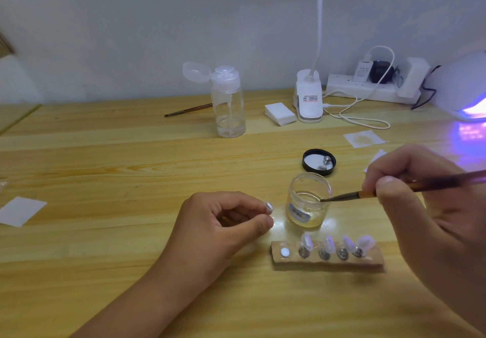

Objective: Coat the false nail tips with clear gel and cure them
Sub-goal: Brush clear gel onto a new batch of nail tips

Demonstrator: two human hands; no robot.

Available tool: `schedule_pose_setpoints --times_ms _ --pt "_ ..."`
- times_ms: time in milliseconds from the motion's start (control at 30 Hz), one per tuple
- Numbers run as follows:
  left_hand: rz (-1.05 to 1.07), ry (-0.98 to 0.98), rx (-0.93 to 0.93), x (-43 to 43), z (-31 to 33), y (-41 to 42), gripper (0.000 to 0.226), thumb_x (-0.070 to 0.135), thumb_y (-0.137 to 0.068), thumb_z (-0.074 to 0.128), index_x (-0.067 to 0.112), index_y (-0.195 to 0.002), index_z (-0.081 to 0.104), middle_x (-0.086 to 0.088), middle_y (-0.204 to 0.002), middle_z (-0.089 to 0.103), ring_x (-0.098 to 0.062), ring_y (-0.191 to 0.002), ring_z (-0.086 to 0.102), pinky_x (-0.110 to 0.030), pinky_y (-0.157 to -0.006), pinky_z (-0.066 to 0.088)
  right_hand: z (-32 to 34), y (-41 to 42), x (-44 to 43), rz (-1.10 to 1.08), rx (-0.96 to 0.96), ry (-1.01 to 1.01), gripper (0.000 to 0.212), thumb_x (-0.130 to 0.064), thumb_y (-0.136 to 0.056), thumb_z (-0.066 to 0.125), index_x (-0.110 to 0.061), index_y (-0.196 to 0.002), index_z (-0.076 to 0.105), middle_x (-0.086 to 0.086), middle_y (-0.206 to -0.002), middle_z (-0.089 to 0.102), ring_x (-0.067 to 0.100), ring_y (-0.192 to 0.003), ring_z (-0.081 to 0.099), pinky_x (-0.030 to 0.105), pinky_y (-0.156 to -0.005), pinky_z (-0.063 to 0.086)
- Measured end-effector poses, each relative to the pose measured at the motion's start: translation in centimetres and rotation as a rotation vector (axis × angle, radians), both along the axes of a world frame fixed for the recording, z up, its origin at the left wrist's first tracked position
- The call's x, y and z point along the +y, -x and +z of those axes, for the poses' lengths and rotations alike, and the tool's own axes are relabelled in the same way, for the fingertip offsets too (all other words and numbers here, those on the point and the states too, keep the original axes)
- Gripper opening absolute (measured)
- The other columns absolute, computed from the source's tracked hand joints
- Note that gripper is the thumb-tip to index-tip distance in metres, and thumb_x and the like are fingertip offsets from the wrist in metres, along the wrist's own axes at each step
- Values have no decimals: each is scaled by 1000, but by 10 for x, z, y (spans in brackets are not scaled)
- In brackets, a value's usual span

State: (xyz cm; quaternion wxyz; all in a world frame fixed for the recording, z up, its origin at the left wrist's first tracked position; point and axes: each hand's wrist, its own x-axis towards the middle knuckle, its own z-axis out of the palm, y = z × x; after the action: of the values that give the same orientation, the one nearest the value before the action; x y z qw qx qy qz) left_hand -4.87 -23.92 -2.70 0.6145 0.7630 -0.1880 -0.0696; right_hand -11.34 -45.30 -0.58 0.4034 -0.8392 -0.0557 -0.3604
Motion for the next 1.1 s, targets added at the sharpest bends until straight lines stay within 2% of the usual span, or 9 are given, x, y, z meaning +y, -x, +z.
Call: schedule_pose_setpoints --times_ms 100,233,367,467,600,800,1100 --pt "-1 -2 1 0 0 0 12 13 -71 83 23 -75 80 13 -62 70 7 -52 55 -6 -48 39 -1 1 -2 10 -10 -15 19 -27 -84 44 -21 -71 57 -8 -69 52 14 -71 51 25 -69 35" --pt "-4 -7 -1 0 0 0 12 13 -71 83 24 -74 79 14 -62 69 6 -53 56 -6 -48 39 -2 3 -3 -4 -40 -61 18 -26 -83 44 -23 -71 57 -16 -68 52 10 -71 50 26 -70 34" --pt "-17 -35 -9 1 0 0 15 12 -72 83 26 -72 79 14 -62 69 6 -52 56 -6 -48 39 -9 9 9 43 -93 -143 16 -28 -88 47 -30 -81 61 -14 -79 61 18 -79 57 35 -75 41" --pt "-22 -51 -19 2 -1 -1 16 12 -73 83 26 -71 78 12 -65 71 5 -54 57 -7 -49 39 -16 12 21 108 -69 8 18 -27 -91 48 -25 -93 66 -13 -84 66 19 -87 60 29 -81 42" --pt "-27 -40 -22 2 -1 -1 14 10 -72 83 23 -71 78 12 -62 70 6 -52 56 -5 -50 39 -17 10 27 111 -63 131 22 -24 -88 49 -21 -88 71 -8 -81 68 16 -89 57 22 -85 40" --pt "-35 -22 -25 2 -1 -1 11 9 -72 83 19 -71 79 13 -61 69 7 -52 56 -4 -50 38 -18 7 26 92 -51 192 22 -26 -89 49 -23 -89 71 -11 -83 68 9 -92 55 18 -86 40" --pt "-33 -27 -27 3 -3 -2 12 11 -73 84 22 -72 79 12 -63 70 6 -53 56 -5 -50 39 -17 7 29 95 -42 185 23 -27 -87 50 -23 -86 72 -12 -83 67 12 -90 55 21 -85 42"
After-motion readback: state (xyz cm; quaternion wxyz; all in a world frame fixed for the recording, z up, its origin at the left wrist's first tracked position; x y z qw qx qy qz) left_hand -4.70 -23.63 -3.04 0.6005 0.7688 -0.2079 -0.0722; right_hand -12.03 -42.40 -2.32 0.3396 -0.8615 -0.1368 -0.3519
